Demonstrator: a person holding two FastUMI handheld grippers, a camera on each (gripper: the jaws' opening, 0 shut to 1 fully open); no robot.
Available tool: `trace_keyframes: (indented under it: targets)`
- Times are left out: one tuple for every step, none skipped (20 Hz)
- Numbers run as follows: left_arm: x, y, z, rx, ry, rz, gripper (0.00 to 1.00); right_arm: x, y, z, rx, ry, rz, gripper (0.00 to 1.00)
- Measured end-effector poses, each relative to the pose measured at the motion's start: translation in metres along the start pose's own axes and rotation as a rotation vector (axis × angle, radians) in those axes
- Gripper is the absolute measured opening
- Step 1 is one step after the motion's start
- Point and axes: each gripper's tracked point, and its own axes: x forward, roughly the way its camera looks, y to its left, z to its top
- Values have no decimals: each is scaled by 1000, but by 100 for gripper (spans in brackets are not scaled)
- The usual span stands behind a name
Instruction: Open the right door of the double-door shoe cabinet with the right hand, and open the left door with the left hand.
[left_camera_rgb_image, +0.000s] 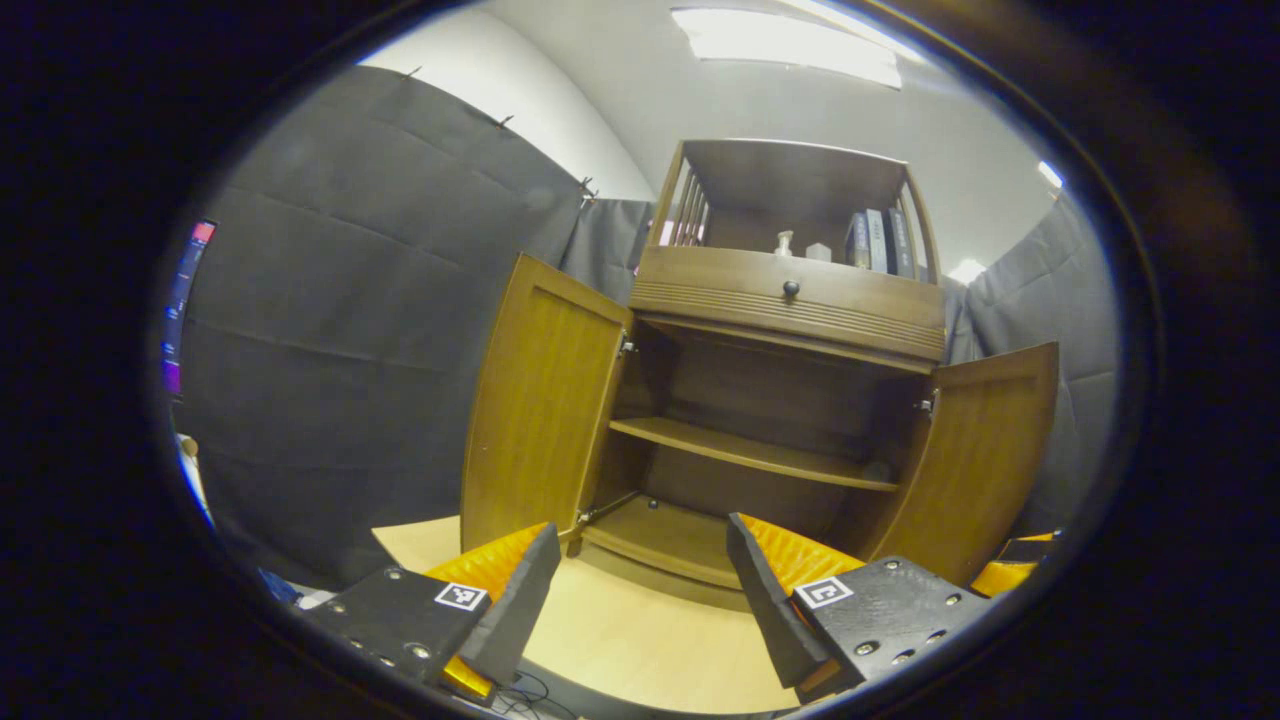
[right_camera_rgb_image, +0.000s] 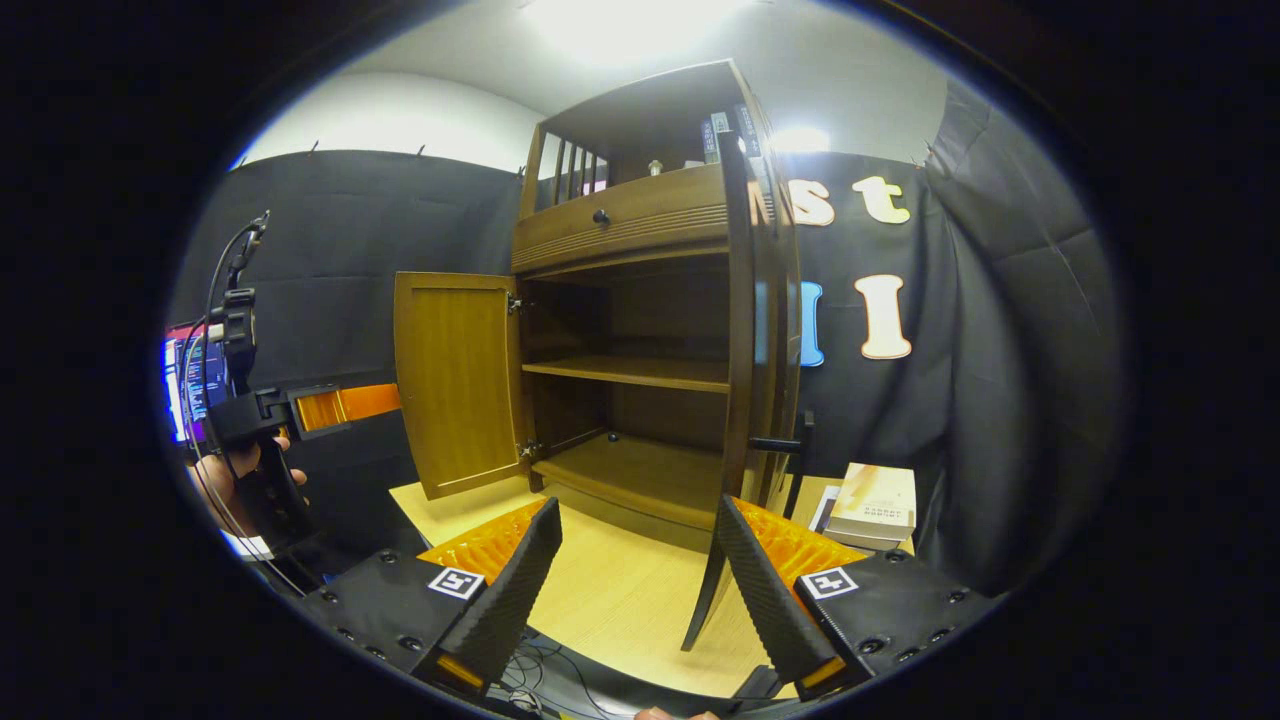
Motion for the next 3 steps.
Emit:
trace_keyframes:
  targets:
    - [0,-5,3,8,-11,-6,96,0,-4,0,4,3,-4,97]
    - [1,-9,7,11,-23,-8,96,0,-6,1,9,5,-5,97]
    - [2,-13,9,9,-33,-15,96,1,-8,3,13,4,-6,99]
